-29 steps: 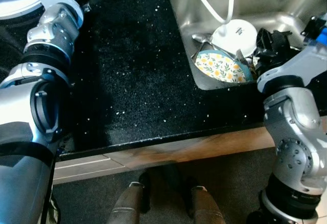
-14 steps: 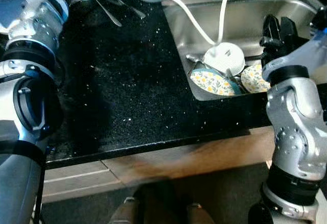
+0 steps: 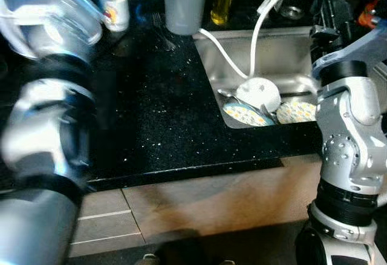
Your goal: Kitchen organization
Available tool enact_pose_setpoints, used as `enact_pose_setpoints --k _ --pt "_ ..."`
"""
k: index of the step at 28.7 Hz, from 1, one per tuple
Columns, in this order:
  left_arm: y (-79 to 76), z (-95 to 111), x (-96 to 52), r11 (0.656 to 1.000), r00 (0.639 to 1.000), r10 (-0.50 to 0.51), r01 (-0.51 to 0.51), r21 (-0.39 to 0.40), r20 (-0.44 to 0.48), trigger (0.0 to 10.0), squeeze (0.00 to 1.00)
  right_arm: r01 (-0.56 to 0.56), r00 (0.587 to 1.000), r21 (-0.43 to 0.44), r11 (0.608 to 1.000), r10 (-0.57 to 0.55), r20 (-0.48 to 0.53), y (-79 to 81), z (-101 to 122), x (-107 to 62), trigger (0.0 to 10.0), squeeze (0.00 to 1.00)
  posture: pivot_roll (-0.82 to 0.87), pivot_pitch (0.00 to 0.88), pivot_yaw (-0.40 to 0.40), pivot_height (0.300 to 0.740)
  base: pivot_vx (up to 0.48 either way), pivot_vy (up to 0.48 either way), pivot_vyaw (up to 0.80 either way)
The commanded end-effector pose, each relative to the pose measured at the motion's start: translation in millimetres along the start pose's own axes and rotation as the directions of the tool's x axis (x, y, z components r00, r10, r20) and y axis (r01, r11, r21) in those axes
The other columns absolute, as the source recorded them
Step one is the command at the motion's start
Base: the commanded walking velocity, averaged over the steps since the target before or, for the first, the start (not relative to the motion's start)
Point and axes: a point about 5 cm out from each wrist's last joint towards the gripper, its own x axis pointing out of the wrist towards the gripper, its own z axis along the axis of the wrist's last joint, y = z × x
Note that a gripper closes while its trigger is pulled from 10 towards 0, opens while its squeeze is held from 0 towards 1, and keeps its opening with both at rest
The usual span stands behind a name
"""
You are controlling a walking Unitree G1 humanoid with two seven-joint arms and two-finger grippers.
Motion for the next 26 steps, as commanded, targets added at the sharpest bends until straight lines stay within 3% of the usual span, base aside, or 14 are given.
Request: enact_pose_setpoints --k 1,2,8,10,11,12,13,14,15,19,20,23,25,26 --pt "-9.6 -8.0 1.6 0.999 0.998 -0.051 0.051 0.008 -0.023 10.0 0.0 0.018 1.0 -0.013 1.0 -0.018 0.021 -5.0 2.5 0.8 10.0 0.0 -0.05 0.0 0.009 0.74 0.0 0.0 0.0" --pt "-26.7 -37.8 2.7 0.993 0.989 -0.113 0.115 0.009 -0.091 10.0 0.0 0.023 0.999 -0.018 1.0 -0.022 0.035 -6.1 3.2 0.4 10.0 0.0 -0.06 0.0 0.017 0.74 0.0 0.0 0.0" --pt "-42.9 -68.6 3.8 0.989 0.985 -0.127 0.134 0.056 -0.119 10.0 0.0 0.033 0.998 -0.026 0.999 -0.032 0.047 -8.7 4.5 -1.2 10.0 0.0 -0.07 0.0 0.032 0.74 0.0 0.0 0.0" --pt "-46.5 -76.4 3.8 0.986 0.986 -0.117 0.129 0.103 -0.117 10.0 0.0 0.036 0.998 -0.028 0.999 -0.034 0.049 -9.3 4.4 -1.4 10.0 0.0 -0.08 0.0 0.034 0.74 0.0 0.0 0.0" --pt "-52.7 -88.3 3.1 0.967 0.987 -0.108 0.132 0.22 -0.116 10.0 0.0 0.037 0.998 -0.029 0.999 -0.036 0.052 -9.6 4.1 -1.9 10.0 0.0 -0.08 0.0 0.036 0.74 0.0 0.0 0.0" --pt "-55.1 -92.5 2.4 0.951 0.987 -0.109 0.138 0.275 -0.117 10.0 0.0 0.038 0.998 -0.029 0.999 -0.036 0.053 -9.4 3.9 -2.1 10.0 0.0 -0.08 0.0 0.036 0.74 0.0 0.0 0.0" --pt "-55.1 -92.5 2.4 0.951 0.987 -0.109 0.138 0.275 -0.117 10.0 0.0 0.038 0.998 -0.029 0.999 -0.036 0.053 -9.4 3.9 -2.1 10.0 0.0 -0.08 0.0 0.036 0.74 0.0 0.0 0.0" --pt "-62.3 -94.2 0.8 0.912 0.983 -0.16 0.181 0.369 -0.087 10.0 1.0 0.037 0.998 -0.03 0.999 -0.036 0.055 -9.3 4.3 -2.4 10.0 0.0 -0.08 0.0 0.036 0.74 0.0 0.0 0.0" --pt "-71.7 -97.3 -2.1 0.845 0.973 -0.22 0.223 0.486 -0.064 10.0 1.0 0.038 0.998 -0.029 0.999 -0.036 0.059 -8.8 4.7 -2.1 10.0 0.0 -0.08 0.0 0.038 0.74 0.0 0.0 0.0" --pt "-75.6 -91.7 -4.9 0.853 0.964 -0.264 0.244 0.462 -0.023 10.0 1.0 0.041 0.997 -0.028 0.999 -0.039 0.061 -9.4 4.5 -2.4 10.0 0.0 -0.08 0.0 0.04 0.74 0.0 0.0 0.0" --pt "-72.4 -80.7 -7.3 0.866 0.958 -0.285 0.247 0.434 0.024 10.0 0.0 0.046 0.997 -0.024 0.999 -0.045 0.059 -10.1 3.3 -3.3 10.0 0.0 -0.07 0.0 0.035 0.74 0.0 0.0 0.0" --pt "-63.9 -67.2 -10.3 0.884 0.956 -0.282 0.228 0.407 0.077 10.0 0.0 0.048 0.998 -0.017 0.999 -0.047 0.051 -10.3 0.8 -4.2 10.0 0.0 -0.07 0.0 0.035 0.74 0.0 0.0 0.0" --pt "-45.6 -57.1 -13.0 0.895 0.971 -0.216 0.156 0.419 0.099 10.0 0.0 0.042 0.998 -0.01 0.999 -0.041 0.046 -8.4 -1.5 -3.8 10.0 0.0 -0.05 0.0 0.025 0.74 0.0 0.0 0.0" --pt "-45.6 -57.1 -13.0 0.895 0.971 -0.216 0.156 0.419 0.099 10.0 0.0 0.042 0.998 -0.01 0.999 -0.041 0.046 -8.4 -1.5 -3.8 10.0 0.0 -0.05 0.0 0.025 0.74 0.0 0.0 0.0"
